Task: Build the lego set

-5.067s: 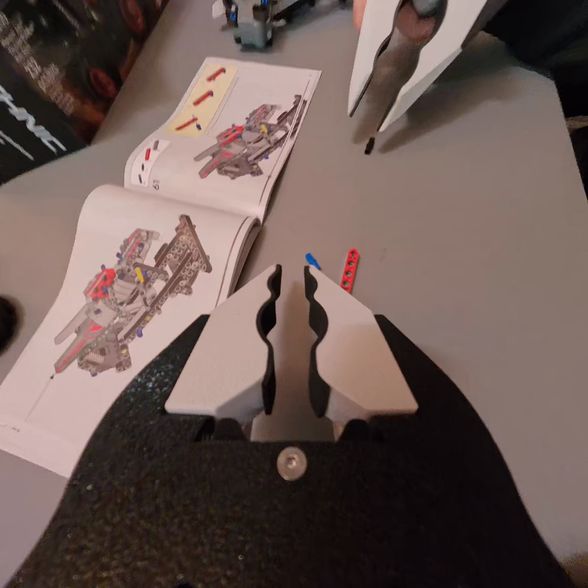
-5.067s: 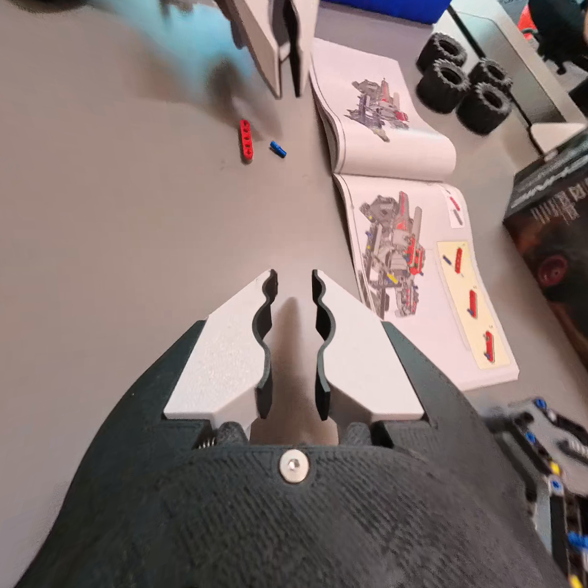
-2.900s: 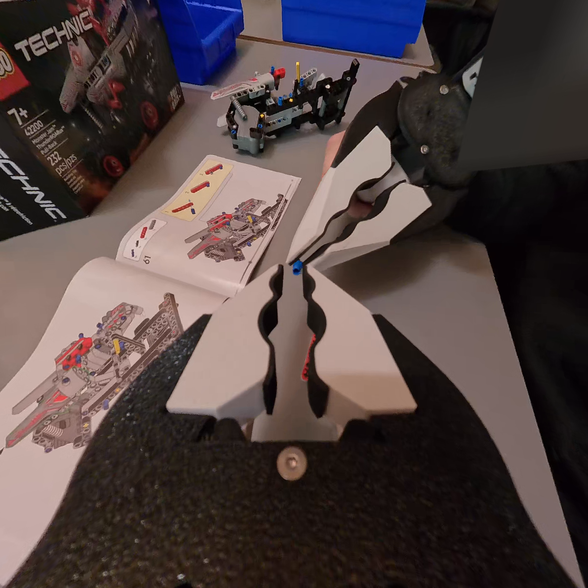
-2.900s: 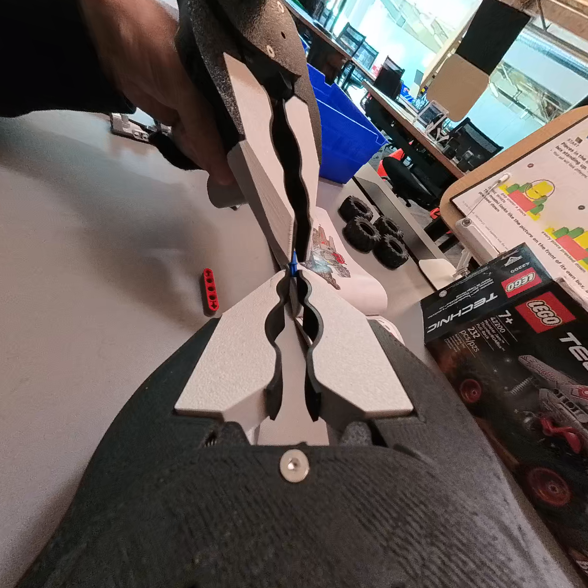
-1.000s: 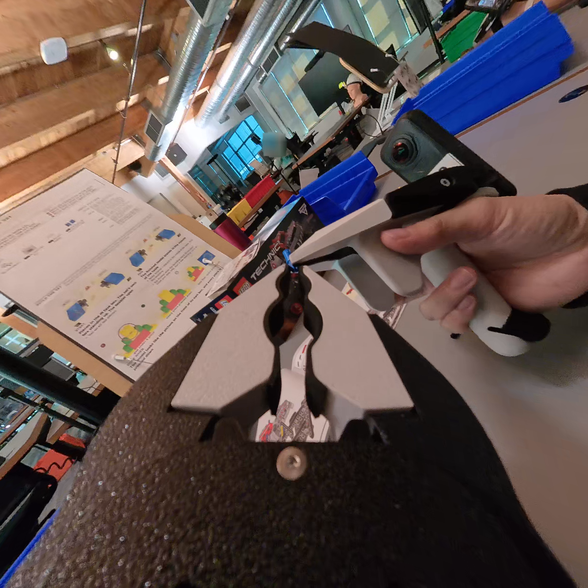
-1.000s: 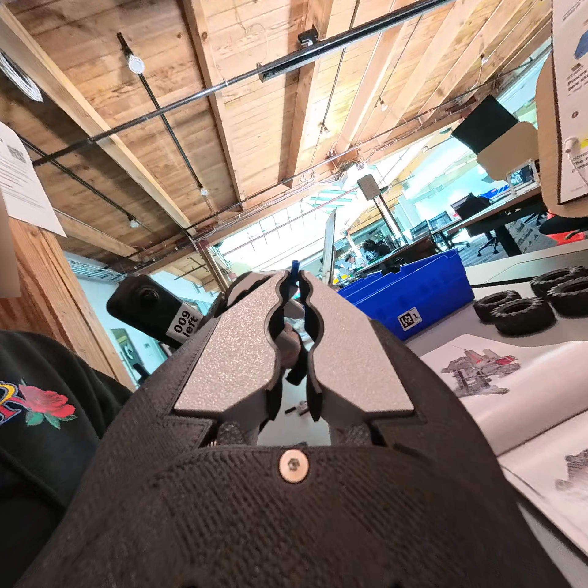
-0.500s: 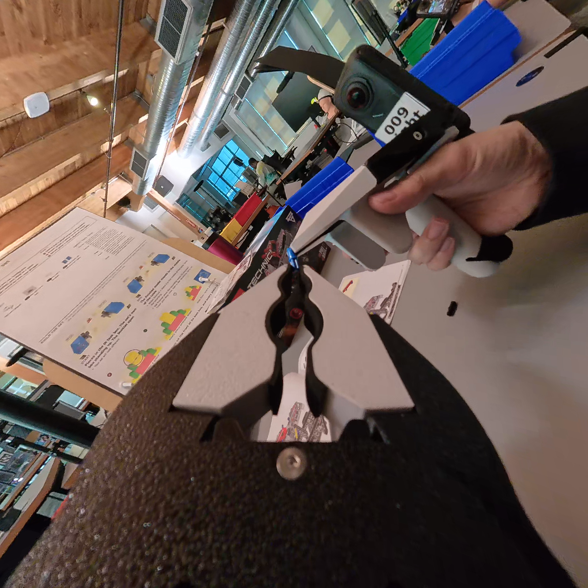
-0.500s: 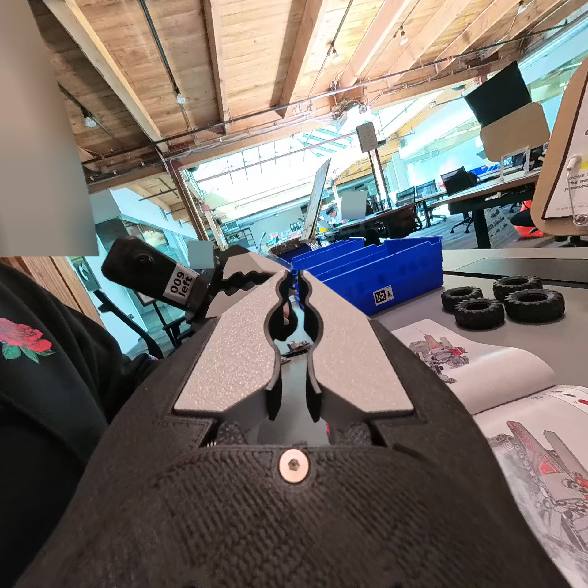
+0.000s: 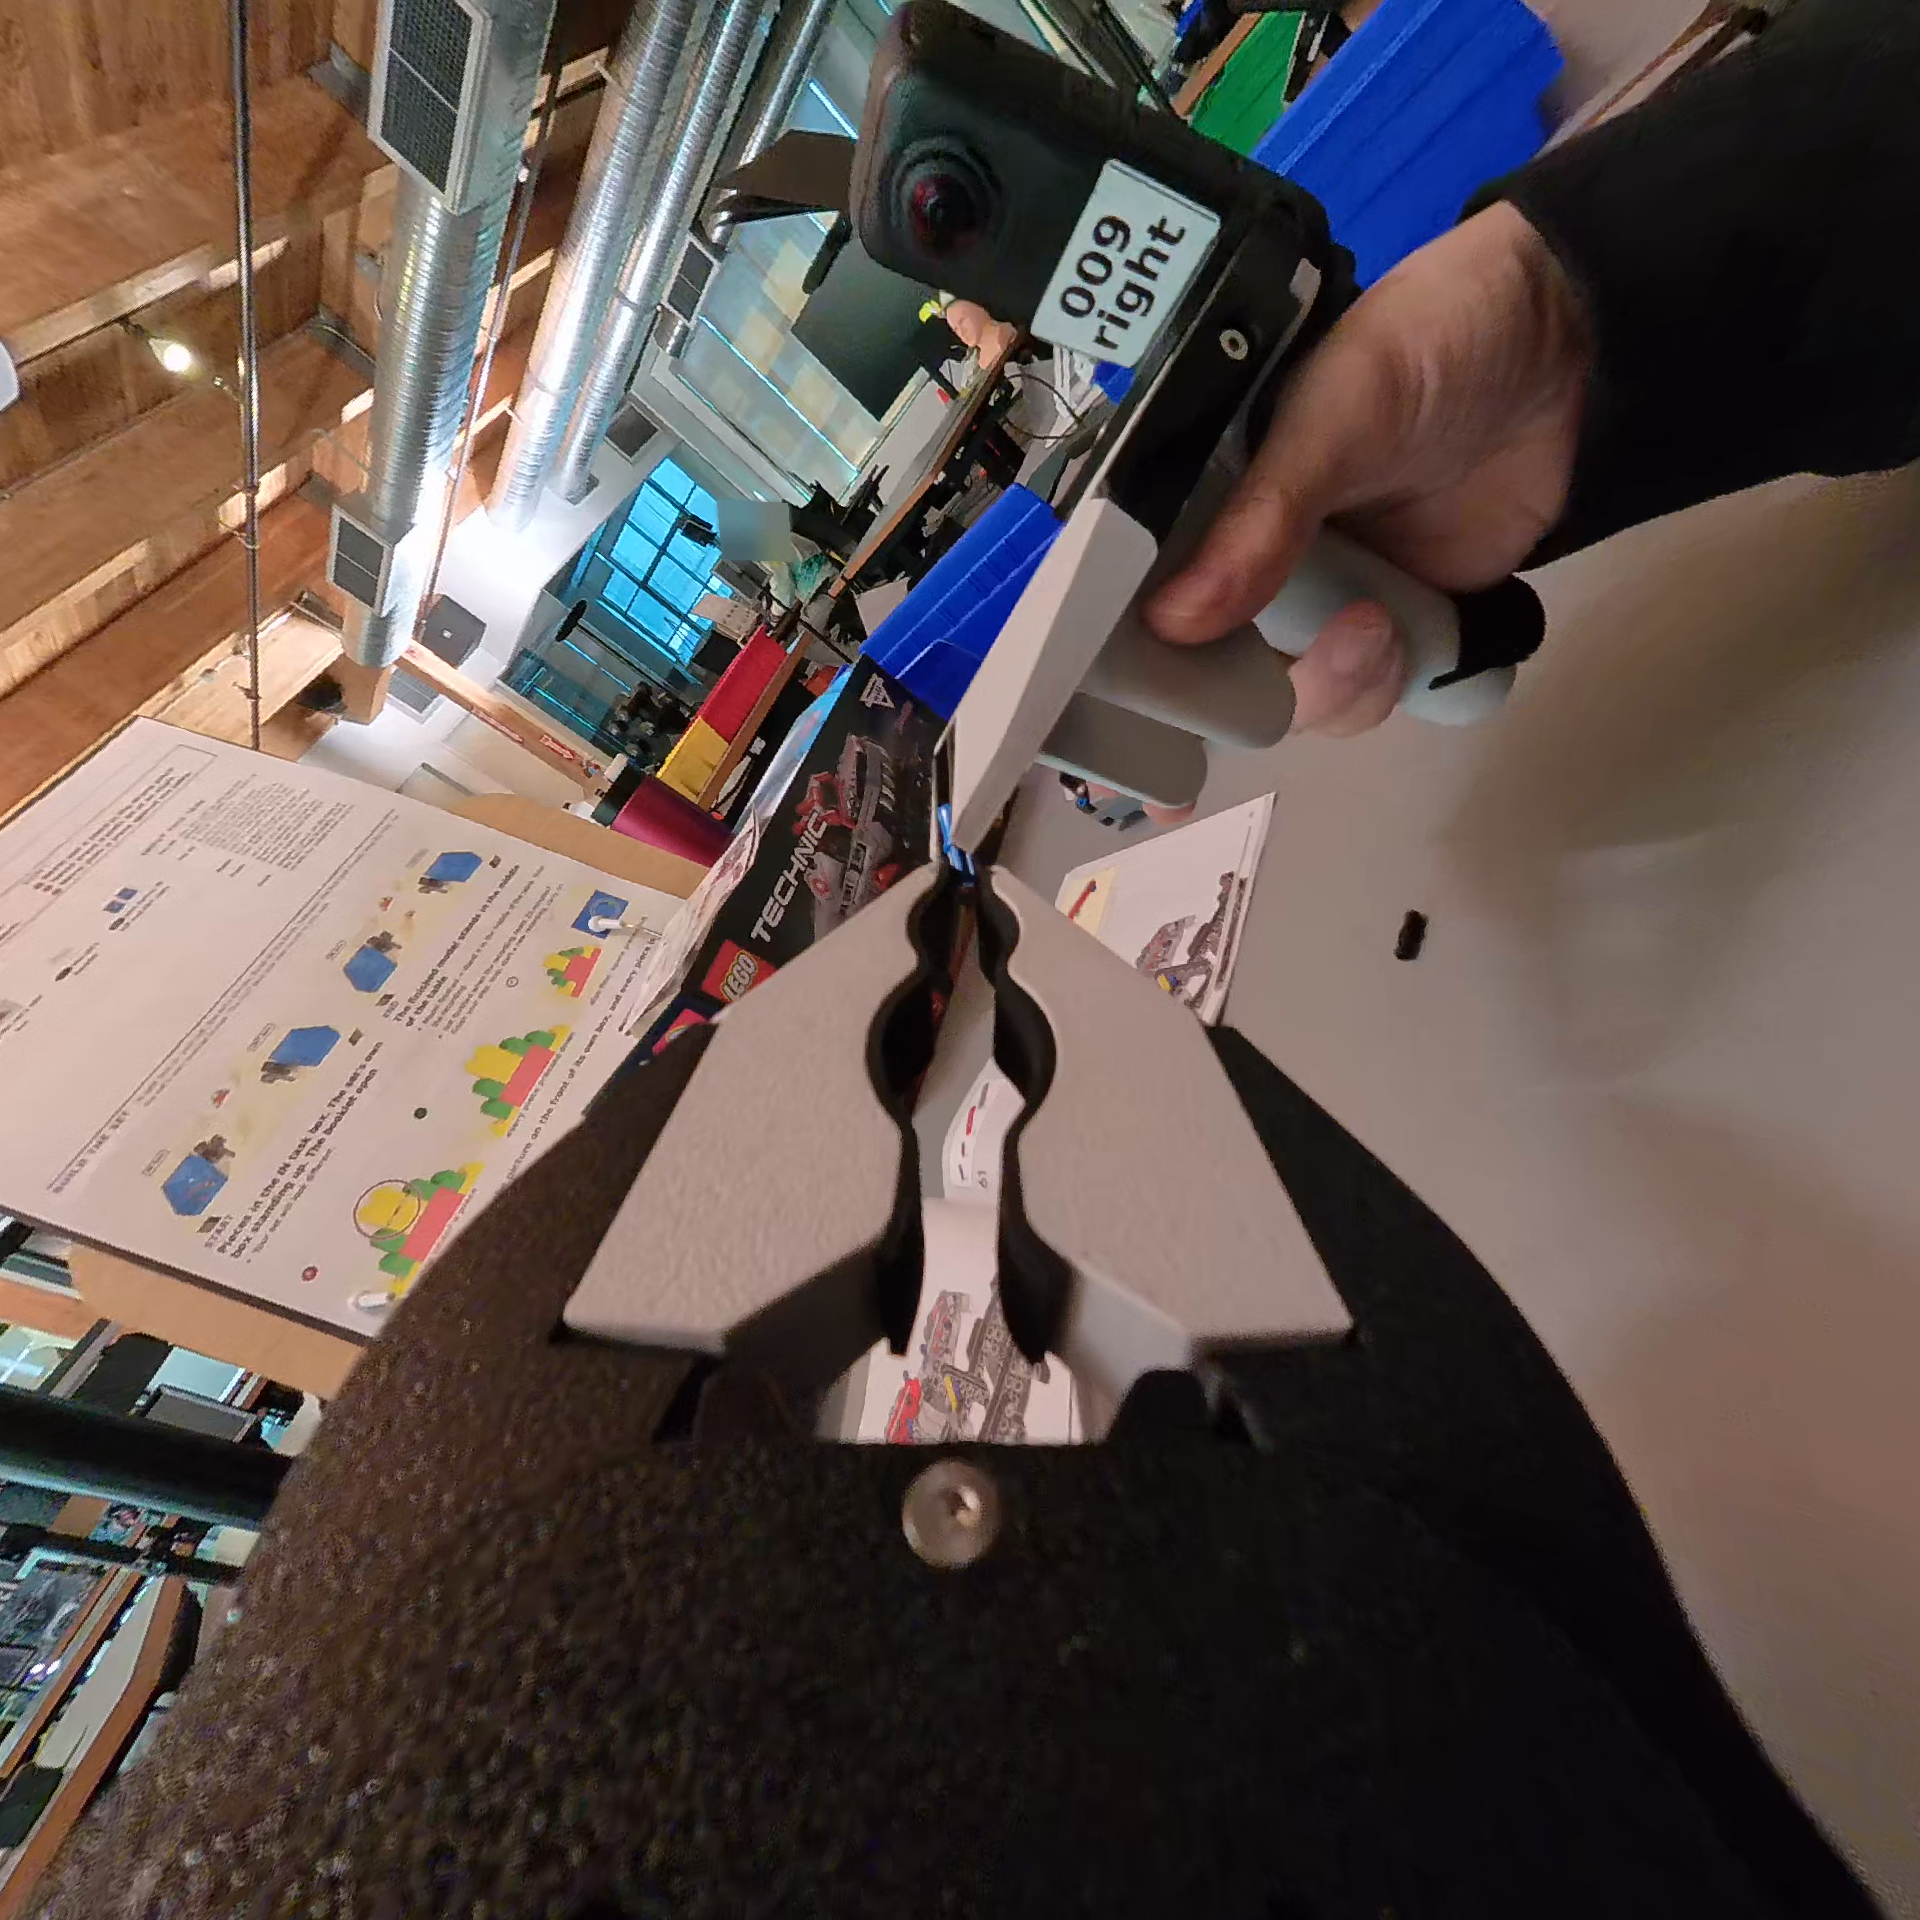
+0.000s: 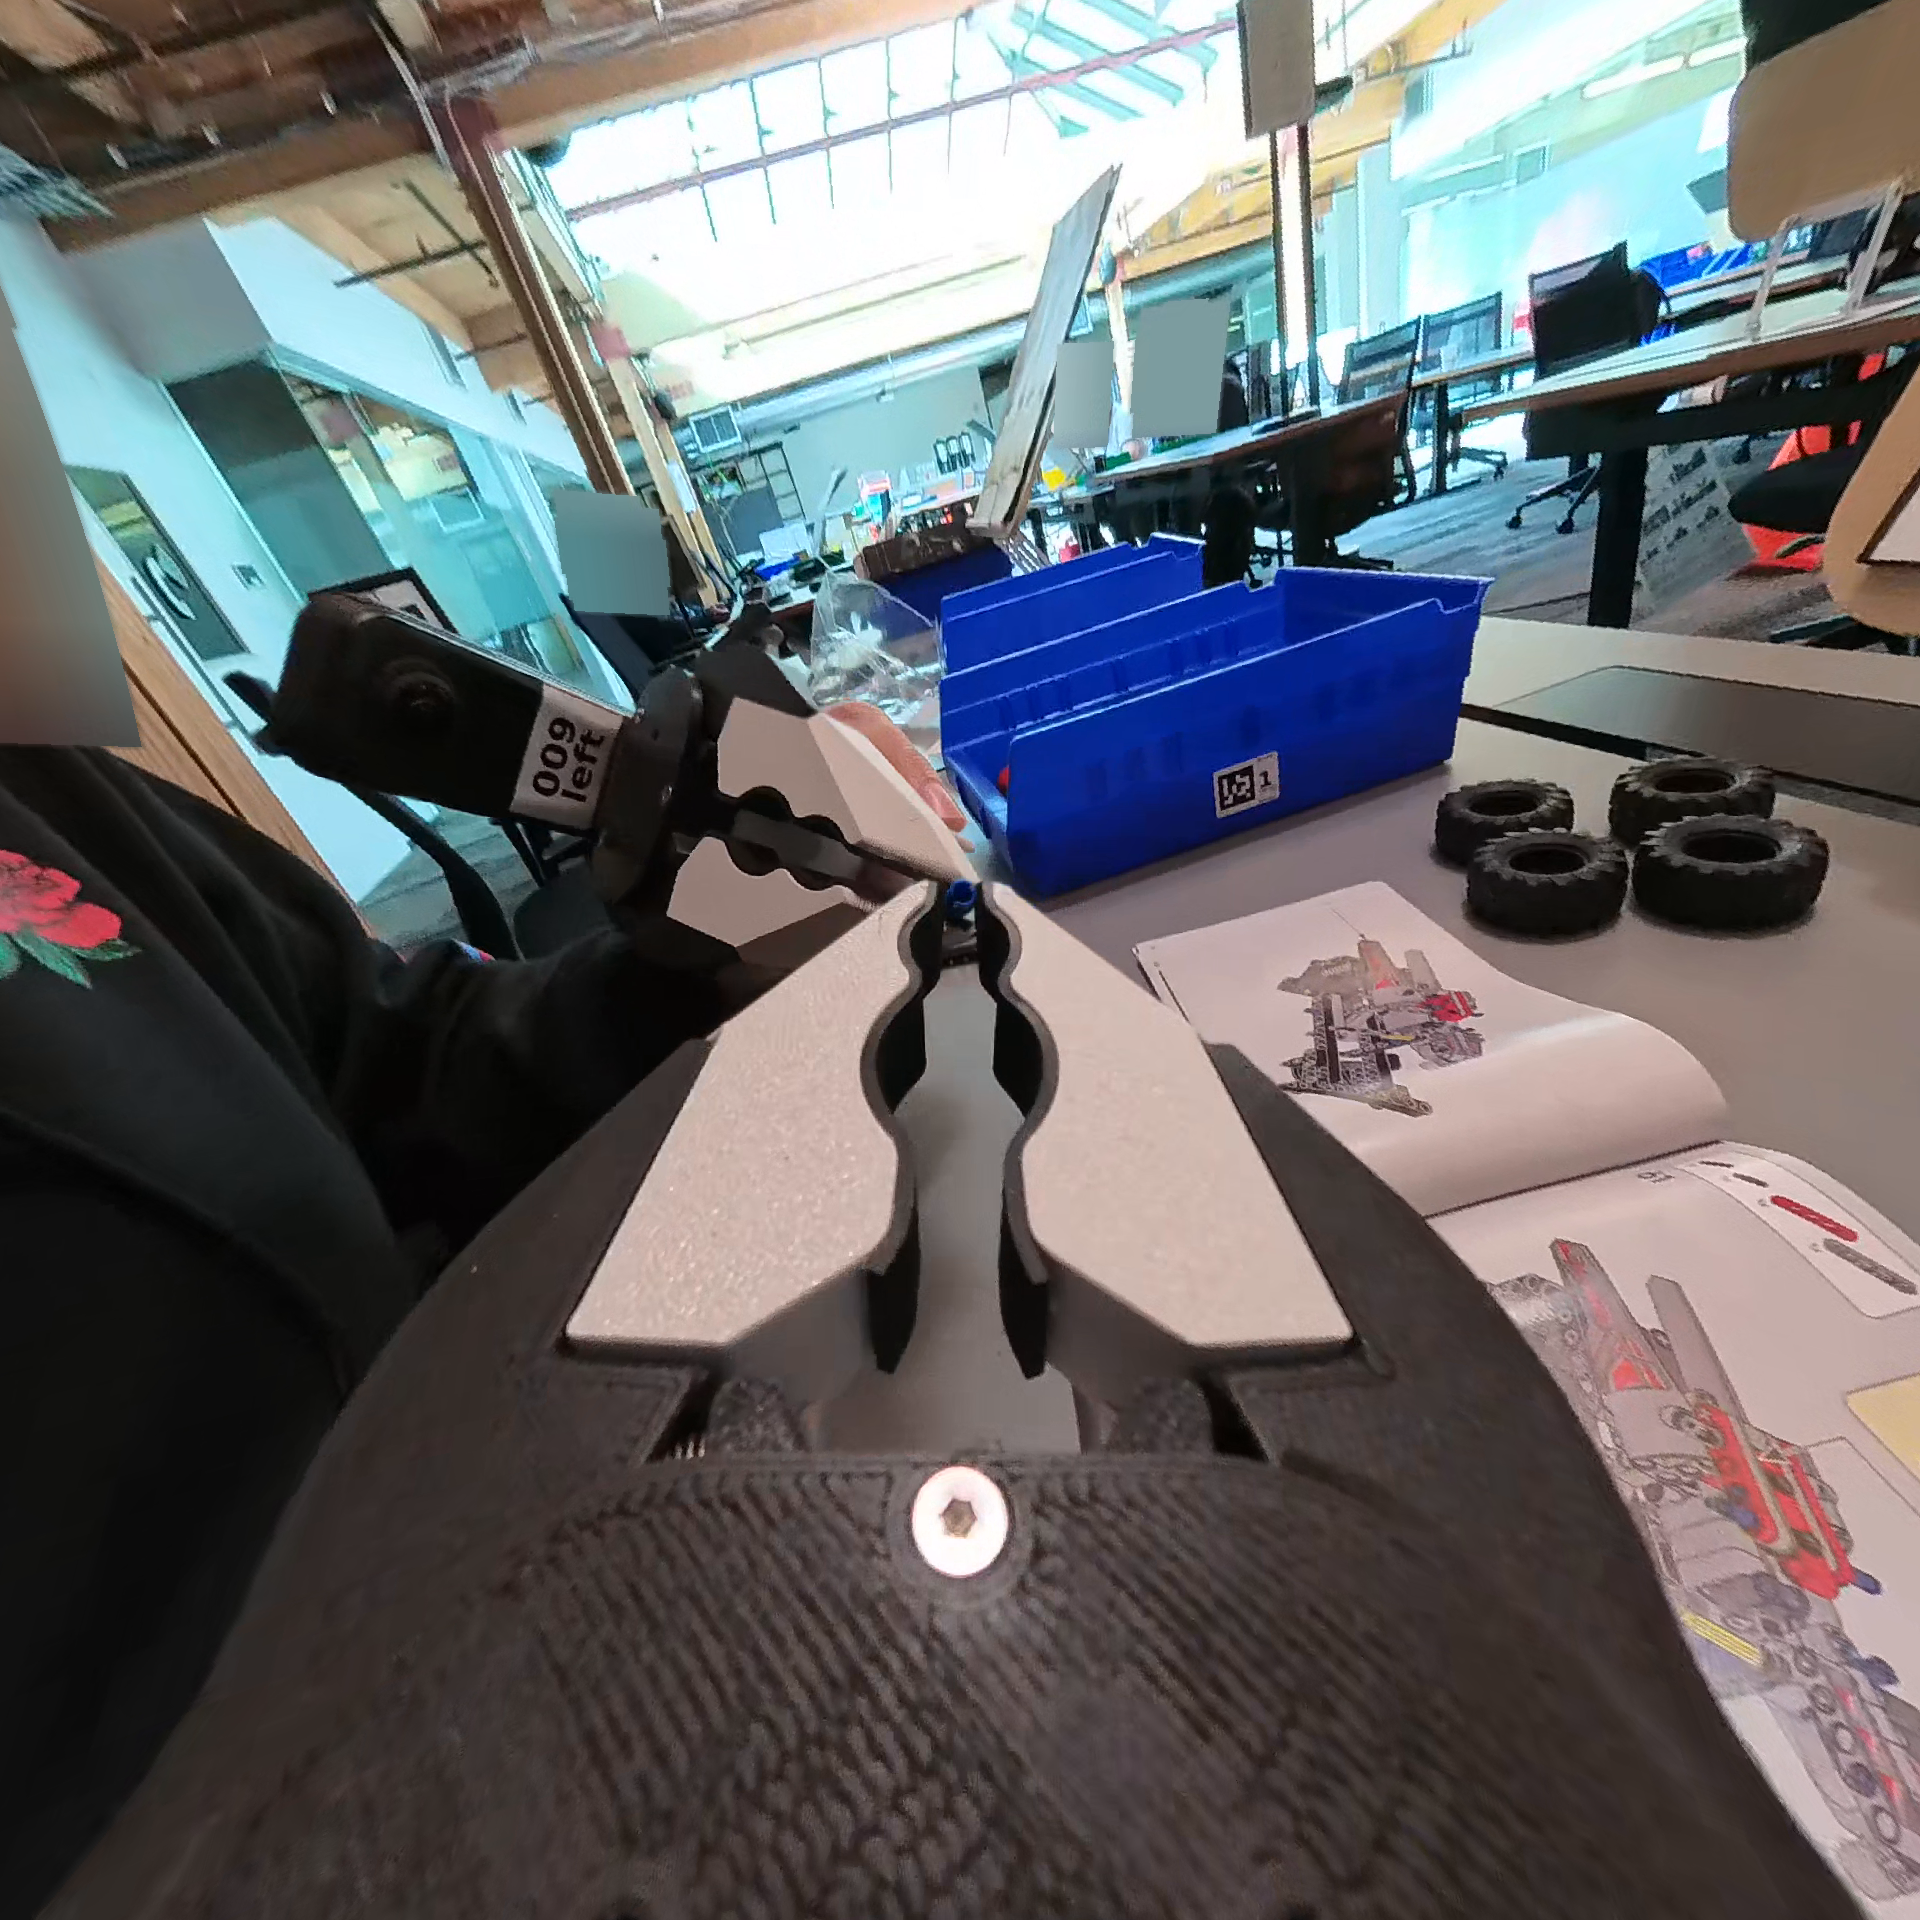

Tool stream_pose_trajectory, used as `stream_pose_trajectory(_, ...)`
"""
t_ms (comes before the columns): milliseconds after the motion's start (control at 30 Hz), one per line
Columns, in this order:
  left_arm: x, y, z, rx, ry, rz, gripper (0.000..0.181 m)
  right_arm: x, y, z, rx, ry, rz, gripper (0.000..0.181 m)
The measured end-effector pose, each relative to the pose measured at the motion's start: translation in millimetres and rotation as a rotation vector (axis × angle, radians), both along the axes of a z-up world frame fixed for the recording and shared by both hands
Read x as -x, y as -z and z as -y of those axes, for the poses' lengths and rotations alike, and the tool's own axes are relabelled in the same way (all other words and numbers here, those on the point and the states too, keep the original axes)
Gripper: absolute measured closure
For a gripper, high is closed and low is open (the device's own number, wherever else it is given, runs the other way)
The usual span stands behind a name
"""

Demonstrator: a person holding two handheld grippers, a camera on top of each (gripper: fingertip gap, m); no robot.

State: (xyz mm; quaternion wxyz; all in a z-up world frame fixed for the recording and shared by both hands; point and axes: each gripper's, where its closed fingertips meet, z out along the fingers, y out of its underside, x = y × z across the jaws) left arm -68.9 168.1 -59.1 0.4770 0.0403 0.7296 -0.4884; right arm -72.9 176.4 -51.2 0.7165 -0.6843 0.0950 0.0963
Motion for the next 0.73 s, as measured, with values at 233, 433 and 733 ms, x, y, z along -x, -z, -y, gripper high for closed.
stream_pose_trajectory(233, 5, 19, 0, -0.076, 0.054, -0.056, 0.180, 4, 17, 3, 0.089, 0.049, 0.031, 0.178)
stream_pose_trajectory(433, 7, 43, 2, -0.135, 0.099, -0.180, 0.179, 8, 38, 4, 0.212, 0.045, 0.077, 0.178)
stream_pose_trajectory(733, 20, 89, -28, -0.055, 0.209, -0.826, 0.160, 8, 75, 12, 0.481, -0.023, 0.161, 0.178)
